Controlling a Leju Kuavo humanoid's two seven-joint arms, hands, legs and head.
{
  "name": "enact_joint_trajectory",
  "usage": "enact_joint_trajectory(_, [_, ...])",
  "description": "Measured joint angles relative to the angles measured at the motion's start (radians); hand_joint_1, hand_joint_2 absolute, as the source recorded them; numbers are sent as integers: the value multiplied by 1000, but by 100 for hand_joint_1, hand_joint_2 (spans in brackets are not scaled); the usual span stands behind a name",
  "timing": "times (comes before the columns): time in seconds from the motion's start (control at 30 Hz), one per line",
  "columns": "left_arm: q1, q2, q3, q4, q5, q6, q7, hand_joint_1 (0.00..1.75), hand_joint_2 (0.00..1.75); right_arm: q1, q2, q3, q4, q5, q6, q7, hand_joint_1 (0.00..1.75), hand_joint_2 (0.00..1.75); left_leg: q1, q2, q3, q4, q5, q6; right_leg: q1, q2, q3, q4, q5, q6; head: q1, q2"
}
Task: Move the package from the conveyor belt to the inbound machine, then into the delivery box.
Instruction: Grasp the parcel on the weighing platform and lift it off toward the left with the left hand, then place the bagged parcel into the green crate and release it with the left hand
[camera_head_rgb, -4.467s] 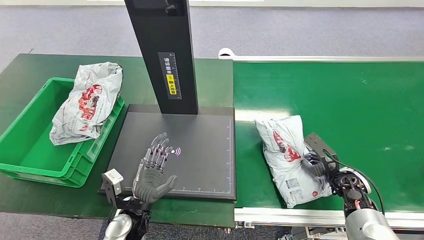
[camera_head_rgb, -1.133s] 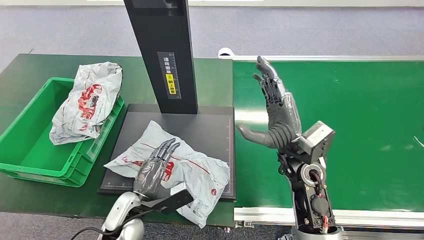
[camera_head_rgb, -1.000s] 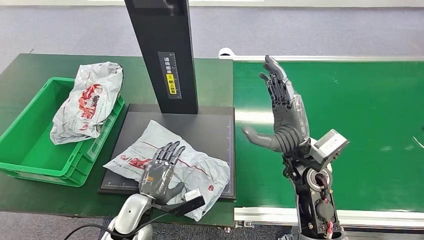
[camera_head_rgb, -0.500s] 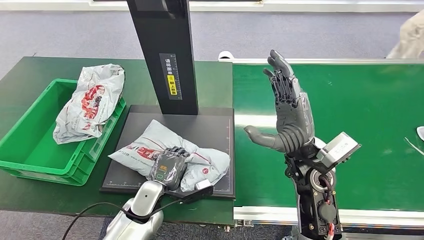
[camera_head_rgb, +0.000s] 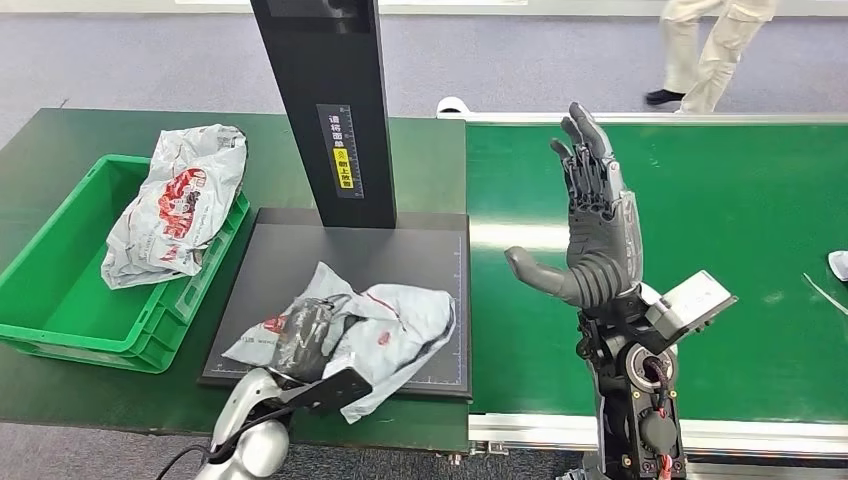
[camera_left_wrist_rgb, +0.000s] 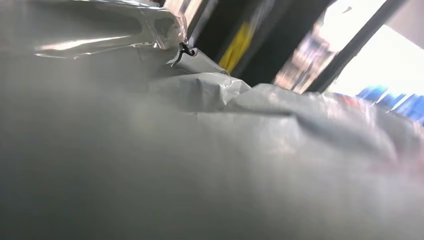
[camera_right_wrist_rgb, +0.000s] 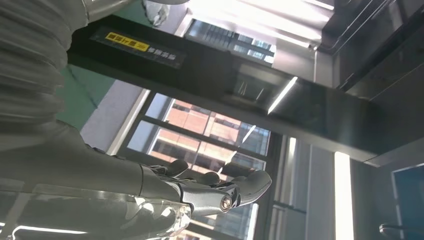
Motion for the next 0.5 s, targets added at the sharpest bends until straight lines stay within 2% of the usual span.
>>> enact_joint_trajectory(0.13, [37,25,19,-230,33,97,3,175,175,44,1,-34,2,-45,-10,2,0,175,0,0,-3,0,0,0,0,0,-2,0,0,0,0,0])
enact_joint_trajectory(0.23, [19,51,70,-307,28,189,48,175,175,82,4,-65,20,-77,-19,20,0,175,1,0,-3,0,0,0,1,0,-3,0,0,0,0,0])
enact_joint_trajectory(0.37, [-62,87,179,-301,46,238,95,175,175,123,10,-89,66,-92,-23,16,0,175,2,0,-3,-1,1,-1,2,0,-3,0,0,-1,0,0])
enact_joint_trajectory(0.5, [-237,141,307,-163,56,229,158,175,175,145,13,-93,93,-109,-28,18,0,175,2,0,-3,0,4,-2,2,0,-3,1,2,-2,0,0])
